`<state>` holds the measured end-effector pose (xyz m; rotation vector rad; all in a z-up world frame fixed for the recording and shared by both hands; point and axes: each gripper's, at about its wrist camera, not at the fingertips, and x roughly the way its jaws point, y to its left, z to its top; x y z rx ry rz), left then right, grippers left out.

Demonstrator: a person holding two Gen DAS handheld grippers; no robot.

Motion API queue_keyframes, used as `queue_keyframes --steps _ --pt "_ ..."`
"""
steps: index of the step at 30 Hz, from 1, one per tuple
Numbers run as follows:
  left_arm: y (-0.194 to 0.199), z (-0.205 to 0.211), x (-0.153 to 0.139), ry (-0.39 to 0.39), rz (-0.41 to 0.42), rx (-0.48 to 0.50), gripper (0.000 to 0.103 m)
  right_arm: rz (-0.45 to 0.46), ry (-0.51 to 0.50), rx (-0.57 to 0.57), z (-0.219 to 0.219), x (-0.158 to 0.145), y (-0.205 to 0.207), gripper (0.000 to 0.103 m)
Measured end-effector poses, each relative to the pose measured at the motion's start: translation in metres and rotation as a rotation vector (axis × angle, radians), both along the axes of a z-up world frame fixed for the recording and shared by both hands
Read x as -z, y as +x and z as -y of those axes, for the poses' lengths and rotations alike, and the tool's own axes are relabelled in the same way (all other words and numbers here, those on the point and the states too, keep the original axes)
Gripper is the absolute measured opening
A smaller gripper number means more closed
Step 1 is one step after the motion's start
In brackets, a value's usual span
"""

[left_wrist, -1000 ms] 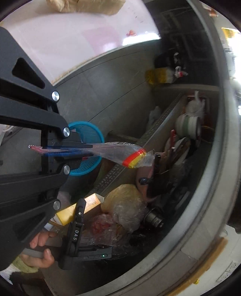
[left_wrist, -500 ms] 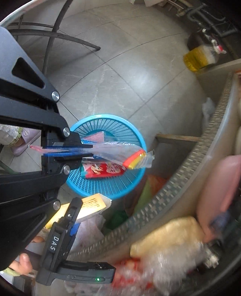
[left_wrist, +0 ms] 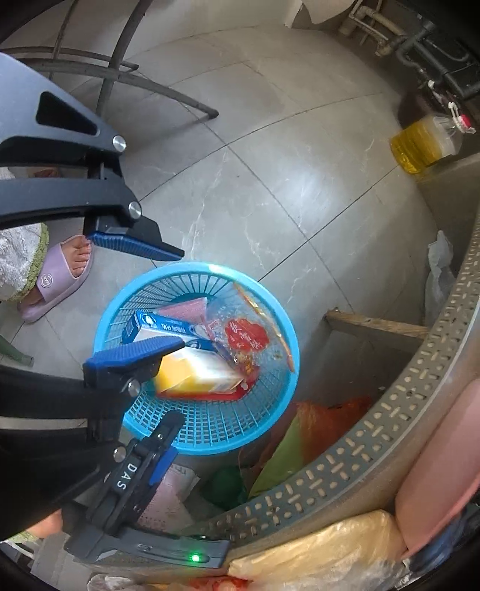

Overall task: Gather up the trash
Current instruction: 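Open both tools to drop the bag and box into the basket, then move both open tools back over the table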

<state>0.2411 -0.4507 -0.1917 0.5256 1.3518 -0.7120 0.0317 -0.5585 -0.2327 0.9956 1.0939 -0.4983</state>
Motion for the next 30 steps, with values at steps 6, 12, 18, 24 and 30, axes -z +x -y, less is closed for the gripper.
queue_keyframes --steps 6,12,18,24,30 --pt "-0.006 -0.007 -0.038 -0.049 0.038 -0.002 0.049 0.037 -0.044 -0.002 -0.017 -0.023 -0.022 0.079" --pt "-0.029 -0.02 -0.1 -0.15 0.096 0.049 0.058 0.067 -0.1 -0.033 -0.041 -0.055 -0.033 0.079" --pt "-0.064 -0.068 -0.165 -0.288 0.165 0.113 0.068 0.126 -0.201 -0.131 -0.076 -0.104 -0.038 0.084" --pt "-0.083 -0.146 -0.203 -0.388 0.193 0.035 0.071 0.228 -0.226 -0.203 -0.102 -0.146 -0.043 0.085" --pt "-0.099 -0.238 -0.217 -0.455 0.242 -0.132 0.074 0.274 -0.239 -0.276 -0.126 -0.178 -0.035 0.085"
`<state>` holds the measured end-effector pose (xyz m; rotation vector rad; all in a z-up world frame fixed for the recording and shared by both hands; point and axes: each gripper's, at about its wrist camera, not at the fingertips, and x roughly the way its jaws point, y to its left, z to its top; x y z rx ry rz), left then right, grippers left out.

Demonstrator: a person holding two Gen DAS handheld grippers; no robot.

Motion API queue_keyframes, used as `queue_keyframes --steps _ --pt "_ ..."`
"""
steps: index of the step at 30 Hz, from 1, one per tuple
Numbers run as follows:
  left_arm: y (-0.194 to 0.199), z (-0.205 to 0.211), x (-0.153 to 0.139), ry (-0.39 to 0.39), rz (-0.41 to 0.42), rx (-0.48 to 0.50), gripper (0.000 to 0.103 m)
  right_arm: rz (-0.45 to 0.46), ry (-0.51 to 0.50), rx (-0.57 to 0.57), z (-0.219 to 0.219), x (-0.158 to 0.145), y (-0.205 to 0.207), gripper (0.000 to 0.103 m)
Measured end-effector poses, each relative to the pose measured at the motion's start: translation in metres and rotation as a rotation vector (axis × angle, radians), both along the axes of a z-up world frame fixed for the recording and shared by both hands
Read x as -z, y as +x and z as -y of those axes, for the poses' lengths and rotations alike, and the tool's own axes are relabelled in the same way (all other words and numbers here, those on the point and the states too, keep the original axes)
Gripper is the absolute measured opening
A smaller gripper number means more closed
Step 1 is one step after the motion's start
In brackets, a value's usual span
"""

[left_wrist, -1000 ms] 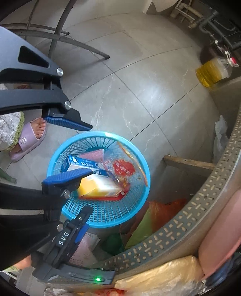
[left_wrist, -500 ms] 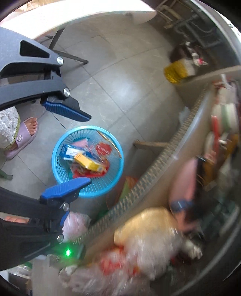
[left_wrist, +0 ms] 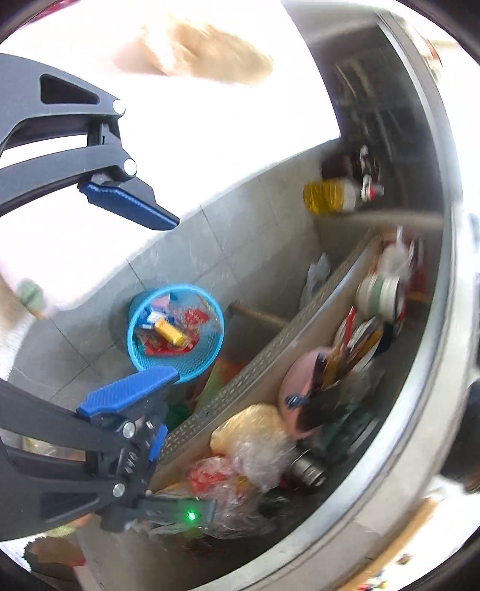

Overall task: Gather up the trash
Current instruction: 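Move both open tools back over the table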

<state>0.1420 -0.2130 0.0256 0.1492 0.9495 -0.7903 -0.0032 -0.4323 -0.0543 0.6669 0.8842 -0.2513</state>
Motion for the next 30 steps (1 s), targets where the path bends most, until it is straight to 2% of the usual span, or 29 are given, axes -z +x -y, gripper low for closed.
queue_keyframes --steps 5,9,12,16,30 --pt "-0.009 -0.064 -0.001 -0.046 -0.009 -0.134 0.075 0.034 -0.012 -0.07 -0.025 -0.022 0.009 0.085" --pt "-0.014 -0.099 0.0 -0.059 -0.003 -0.2 0.075 0.064 -0.027 -0.134 -0.044 -0.041 0.013 0.086" --pt "-0.015 -0.12 0.0 -0.065 0.0 -0.235 0.077 0.083 -0.041 -0.175 -0.062 -0.052 0.018 0.09" --pt "-0.015 -0.141 0.003 -0.062 0.005 -0.276 0.079 0.101 -0.061 -0.231 -0.088 -0.063 0.027 0.094" --pt "-0.011 -0.192 0.017 -0.074 -0.018 -0.403 0.082 0.108 -0.094 -0.438 -0.167 -0.076 0.058 0.095"
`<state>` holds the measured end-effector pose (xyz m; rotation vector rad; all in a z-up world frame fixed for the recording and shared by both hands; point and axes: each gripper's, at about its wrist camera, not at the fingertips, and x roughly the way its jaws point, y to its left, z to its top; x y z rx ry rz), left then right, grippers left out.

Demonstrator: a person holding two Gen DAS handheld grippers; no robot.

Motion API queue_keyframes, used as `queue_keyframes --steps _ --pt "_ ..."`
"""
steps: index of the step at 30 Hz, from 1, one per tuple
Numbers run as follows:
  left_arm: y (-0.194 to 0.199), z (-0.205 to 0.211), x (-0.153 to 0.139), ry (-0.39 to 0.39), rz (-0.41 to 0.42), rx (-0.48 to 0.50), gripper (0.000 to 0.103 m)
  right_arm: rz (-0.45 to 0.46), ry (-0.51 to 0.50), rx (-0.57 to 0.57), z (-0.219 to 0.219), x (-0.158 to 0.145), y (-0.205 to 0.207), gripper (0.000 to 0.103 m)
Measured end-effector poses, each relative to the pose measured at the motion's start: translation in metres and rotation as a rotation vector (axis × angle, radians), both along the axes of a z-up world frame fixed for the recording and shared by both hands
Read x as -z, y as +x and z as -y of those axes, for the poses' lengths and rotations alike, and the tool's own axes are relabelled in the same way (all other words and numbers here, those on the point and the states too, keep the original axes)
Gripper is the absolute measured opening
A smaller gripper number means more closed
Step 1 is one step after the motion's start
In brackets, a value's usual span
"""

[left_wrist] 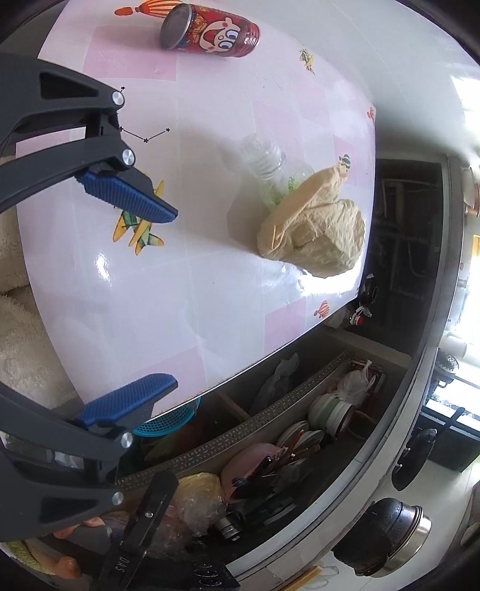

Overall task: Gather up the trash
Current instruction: 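Move both open tools back over the table, then close the left tool around the red drink can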

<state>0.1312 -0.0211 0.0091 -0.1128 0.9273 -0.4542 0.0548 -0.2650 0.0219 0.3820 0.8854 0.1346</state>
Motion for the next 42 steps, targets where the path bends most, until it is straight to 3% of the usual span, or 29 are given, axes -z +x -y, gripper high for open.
queue_keyframes --steps 27,36,42 --pt "-0.004 -0.046 0.008 -0.041 0.012 -0.098 0.083 -0.051 -0.022 -0.133 -0.054 0.006 0.017 0.095" --pt "-0.033 -0.107 0.009 -0.046 0.098 -0.22 0.083 -0.074 -0.016 -0.241 -0.092 0.015 0.027 0.095" --pt "-0.037 -0.169 -0.004 -0.076 0.178 -0.376 0.083 -0.092 -0.014 -0.273 -0.108 0.019 0.031 0.095"
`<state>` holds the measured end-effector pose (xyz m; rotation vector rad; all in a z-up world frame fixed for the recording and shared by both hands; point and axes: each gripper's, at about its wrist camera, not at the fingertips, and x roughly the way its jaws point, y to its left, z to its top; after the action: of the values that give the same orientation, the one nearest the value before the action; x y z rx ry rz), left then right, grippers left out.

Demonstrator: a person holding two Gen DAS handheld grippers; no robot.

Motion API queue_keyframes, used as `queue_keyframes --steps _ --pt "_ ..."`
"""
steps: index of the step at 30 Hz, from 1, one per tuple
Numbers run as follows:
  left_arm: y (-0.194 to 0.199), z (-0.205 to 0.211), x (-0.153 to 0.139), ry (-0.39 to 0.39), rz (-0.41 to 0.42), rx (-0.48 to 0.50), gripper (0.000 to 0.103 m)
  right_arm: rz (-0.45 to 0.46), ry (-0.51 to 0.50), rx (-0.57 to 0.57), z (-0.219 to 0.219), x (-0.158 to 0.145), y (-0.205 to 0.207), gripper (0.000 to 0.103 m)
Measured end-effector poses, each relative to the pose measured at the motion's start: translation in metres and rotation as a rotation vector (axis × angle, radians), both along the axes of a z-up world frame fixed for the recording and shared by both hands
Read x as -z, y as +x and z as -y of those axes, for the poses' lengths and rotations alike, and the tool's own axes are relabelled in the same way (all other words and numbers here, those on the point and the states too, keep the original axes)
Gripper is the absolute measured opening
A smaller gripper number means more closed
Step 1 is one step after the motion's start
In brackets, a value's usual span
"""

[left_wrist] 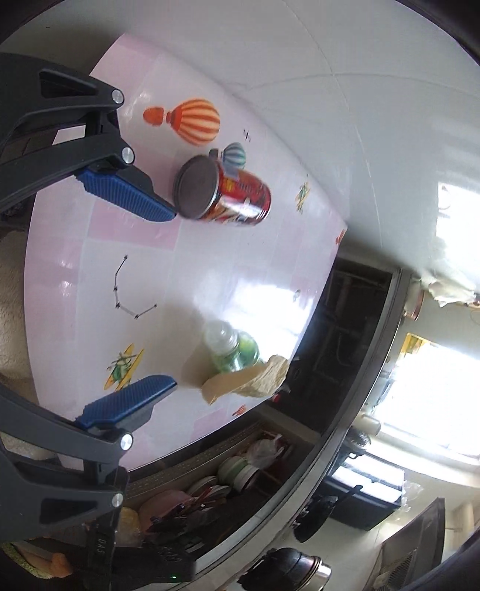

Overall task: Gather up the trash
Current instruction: 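Close the left tool around the red drink can, then lift the red can with the left tool while the right tool grasps the tan cloth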

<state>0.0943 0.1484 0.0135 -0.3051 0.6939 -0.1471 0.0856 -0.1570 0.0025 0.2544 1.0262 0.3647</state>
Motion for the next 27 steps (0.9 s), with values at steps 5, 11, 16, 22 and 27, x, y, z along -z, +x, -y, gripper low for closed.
queue_keyframes --steps 5,11,16,22,27 --pt "0.031 -0.029 0.002 0.068 -0.03 -0.043 0.083 -0.012 -0.012 -0.014 -0.008 0.003 0.002 0.095" --pt "0.113 -0.055 0.025 0.081 -0.216 -0.005 0.083 -0.018 -0.011 -0.01 -0.011 0.003 0.002 0.095" --pt "0.163 -0.065 0.056 0.145 -0.371 -0.016 0.081 -0.022 -0.015 -0.005 -0.011 0.004 0.001 0.095" --pt "0.174 -0.062 0.069 0.131 -0.417 0.021 0.065 -0.036 -0.017 0.01 -0.007 0.008 0.005 0.095" --pt "0.144 -0.056 0.044 0.113 -0.251 0.038 0.064 -0.04 -0.021 0.01 -0.008 0.01 0.007 0.095"
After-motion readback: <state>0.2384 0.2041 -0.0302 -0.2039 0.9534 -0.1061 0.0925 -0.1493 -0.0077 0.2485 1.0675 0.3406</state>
